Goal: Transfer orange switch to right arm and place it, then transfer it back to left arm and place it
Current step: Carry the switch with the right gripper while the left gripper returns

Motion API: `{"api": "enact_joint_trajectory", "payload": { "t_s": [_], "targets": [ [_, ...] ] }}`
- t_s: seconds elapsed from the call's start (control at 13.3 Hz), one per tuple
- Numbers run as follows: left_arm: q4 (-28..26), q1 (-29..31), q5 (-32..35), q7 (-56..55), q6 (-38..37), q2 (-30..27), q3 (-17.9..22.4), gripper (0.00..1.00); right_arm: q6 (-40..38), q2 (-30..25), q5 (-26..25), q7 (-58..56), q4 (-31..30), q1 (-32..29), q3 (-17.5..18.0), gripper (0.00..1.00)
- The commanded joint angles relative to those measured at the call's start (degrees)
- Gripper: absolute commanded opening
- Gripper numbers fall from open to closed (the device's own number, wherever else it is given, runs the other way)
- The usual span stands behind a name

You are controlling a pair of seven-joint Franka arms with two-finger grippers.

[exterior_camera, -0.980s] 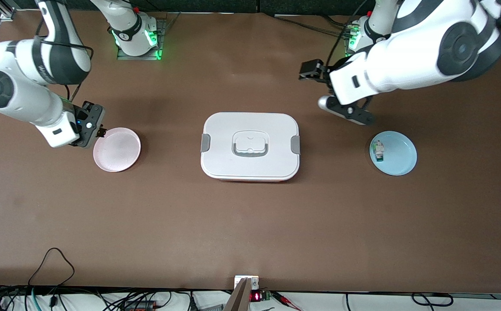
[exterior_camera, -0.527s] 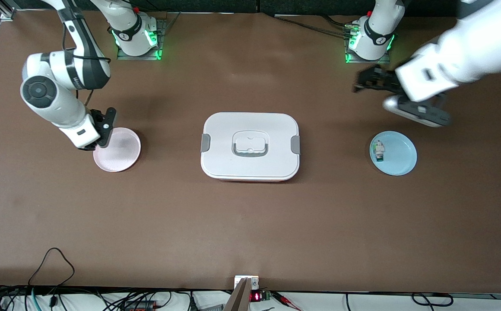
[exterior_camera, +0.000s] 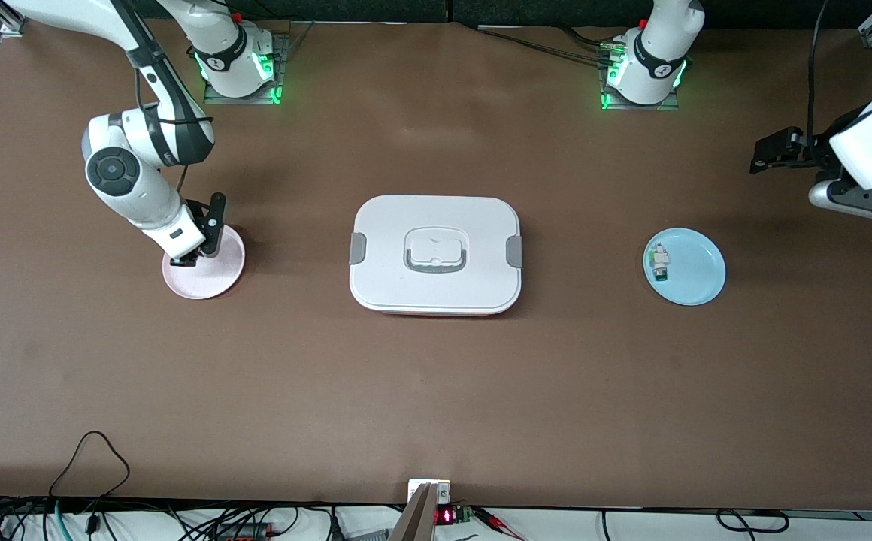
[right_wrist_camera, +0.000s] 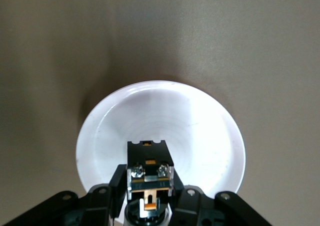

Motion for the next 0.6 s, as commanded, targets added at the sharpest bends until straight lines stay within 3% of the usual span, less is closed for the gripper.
{"api": "enact_joint_trajectory", "payload": {
  "t_s": [0.0,0.15,0.53],
  "targets": [
    [-2.98,2.76,1.40,-2.68,2.02,-3.07,-3.31,1.00,2.39,1.28,-4.03,-0.77,-0.09,-1.32,0.11,0.30],
    [-3.68,4.44,0.87,-13.12,2.21,-3.60,-6.48,1.00,3.27,2.86,-6.05,-0.77,0.00,-2.55,-0.07,0.30],
    [-2.98,6.11,0.61,-13.16,4.23,-3.43,-9.47,1.00,7.13,6.55,-6.33,-0.59,0.00,-3.88,-0.77,0.30]
  ]
}}
